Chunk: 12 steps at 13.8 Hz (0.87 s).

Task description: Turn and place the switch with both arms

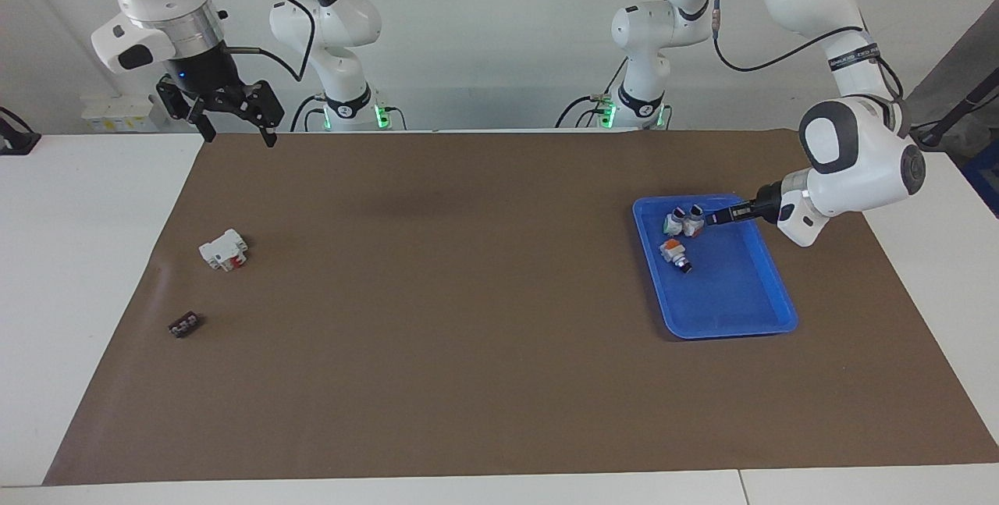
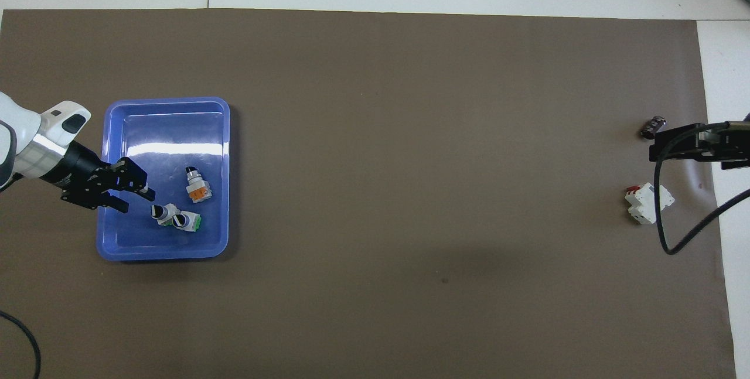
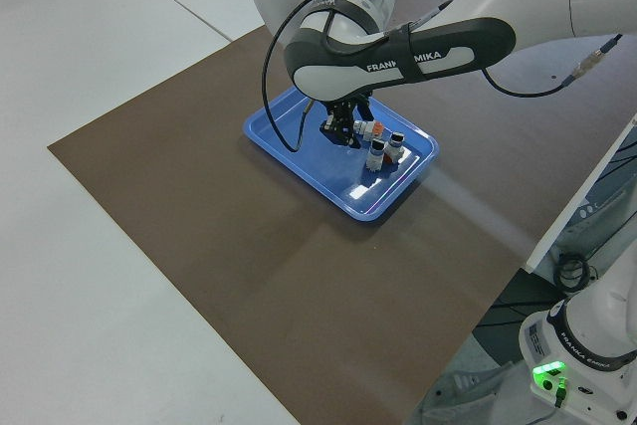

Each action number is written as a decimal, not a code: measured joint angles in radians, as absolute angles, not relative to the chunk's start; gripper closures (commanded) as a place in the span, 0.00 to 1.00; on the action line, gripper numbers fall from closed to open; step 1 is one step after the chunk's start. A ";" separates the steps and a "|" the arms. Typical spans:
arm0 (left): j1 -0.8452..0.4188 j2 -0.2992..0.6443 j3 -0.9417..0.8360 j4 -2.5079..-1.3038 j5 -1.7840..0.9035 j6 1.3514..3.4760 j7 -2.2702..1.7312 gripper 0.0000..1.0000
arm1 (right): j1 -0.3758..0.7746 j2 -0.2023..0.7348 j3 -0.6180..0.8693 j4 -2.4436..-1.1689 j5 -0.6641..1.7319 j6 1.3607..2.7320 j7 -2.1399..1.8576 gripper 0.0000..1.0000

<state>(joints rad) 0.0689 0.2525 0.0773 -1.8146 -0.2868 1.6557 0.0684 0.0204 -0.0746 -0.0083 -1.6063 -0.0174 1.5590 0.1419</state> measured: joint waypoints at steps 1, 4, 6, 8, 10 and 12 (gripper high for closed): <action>0.068 0.252 0.076 -1.794 -0.272 1.663 0.098 0.02 | 0.020 -0.076 -0.008 -1.606 -0.017 1.559 0.142 0.00; 0.038 0.240 0.069 -1.743 -0.169 1.758 0.167 0.01 | 0.020 -0.082 -0.008 -1.606 -0.017 1.559 0.142 0.00; 0.006 0.208 0.059 -1.723 -0.134 1.797 0.175 0.01 | 0.020 -0.083 -0.008 -1.606 -0.017 1.559 0.142 0.00; -0.005 0.159 0.025 -1.715 -0.129 1.801 0.181 0.12 | 0.020 -0.083 -0.008 -1.606 -0.017 1.559 0.142 0.00; -0.010 0.101 -0.008 -1.714 -0.122 1.803 0.207 0.08 | 0.020 -0.083 -0.008 -1.606 -0.017 1.559 0.142 0.00; -0.010 0.036 -0.014 -1.713 -0.120 1.804 0.258 0.01 | 0.020 -0.083 -0.008 -1.606 -0.017 1.559 0.142 0.00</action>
